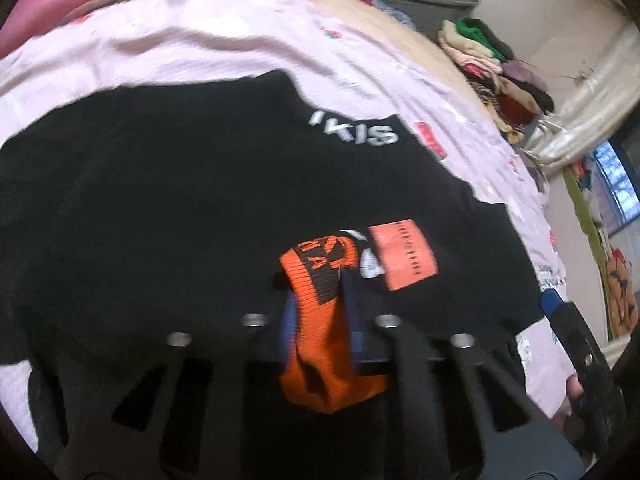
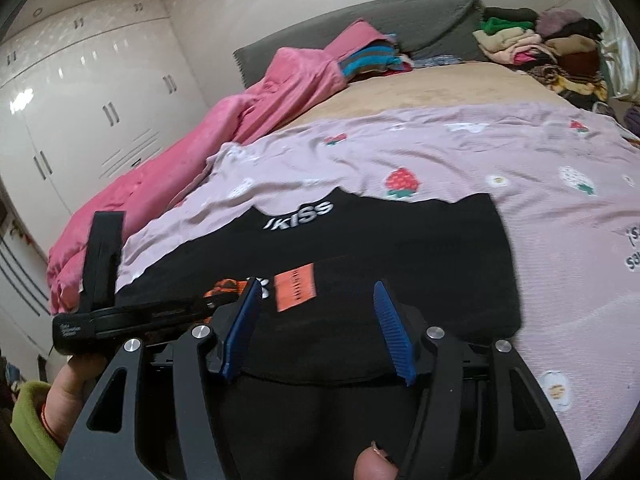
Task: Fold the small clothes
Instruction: 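Carry the cuff toward the left gripper while the left gripper closes on it, then lay the sleeve across the sweater body with the left gripper and open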
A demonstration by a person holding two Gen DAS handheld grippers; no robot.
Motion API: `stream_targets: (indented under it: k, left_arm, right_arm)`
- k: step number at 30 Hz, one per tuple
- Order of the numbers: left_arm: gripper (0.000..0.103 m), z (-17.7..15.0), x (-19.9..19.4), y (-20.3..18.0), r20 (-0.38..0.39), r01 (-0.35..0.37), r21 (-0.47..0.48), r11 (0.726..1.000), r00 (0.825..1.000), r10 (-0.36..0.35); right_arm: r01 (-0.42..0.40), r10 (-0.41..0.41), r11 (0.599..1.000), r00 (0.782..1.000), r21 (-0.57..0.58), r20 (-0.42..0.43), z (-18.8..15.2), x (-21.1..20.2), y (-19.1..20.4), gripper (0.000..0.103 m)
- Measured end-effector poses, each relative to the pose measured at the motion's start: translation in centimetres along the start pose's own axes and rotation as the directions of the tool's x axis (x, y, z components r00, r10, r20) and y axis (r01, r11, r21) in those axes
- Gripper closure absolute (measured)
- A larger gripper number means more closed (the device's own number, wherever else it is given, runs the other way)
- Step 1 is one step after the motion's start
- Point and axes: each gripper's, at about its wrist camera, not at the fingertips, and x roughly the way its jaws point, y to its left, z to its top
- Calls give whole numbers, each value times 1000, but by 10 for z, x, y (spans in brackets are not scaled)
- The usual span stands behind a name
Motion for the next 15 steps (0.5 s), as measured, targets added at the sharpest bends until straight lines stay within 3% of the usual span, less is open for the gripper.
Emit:
stream_targets:
  k: [5, 8, 12, 15]
  left_arm:
    - [97, 5, -45, -18, 130, 62, 68, 996, 989, -71]
    - [97, 9, -78, -16, 205, 50, 88, 995, 977, -67]
    - [97, 10, -95, 0, 238, 16, 59, 998, 971, -30]
    - [97, 10, -89, 14, 219, -13, 34, 999, 976, 5]
  right_arm:
    - [40, -41, 999, 999, 33, 31, 5, -12, -19, 46]
    - [59, -61, 997, 997, 45, 41, 8, -15, -26, 46]
    - [78, -80, 996, 996, 45, 34, 8, -11, -28, 46]
    - [96, -96, 995, 995, 23, 15, 6, -4, -25, 46]
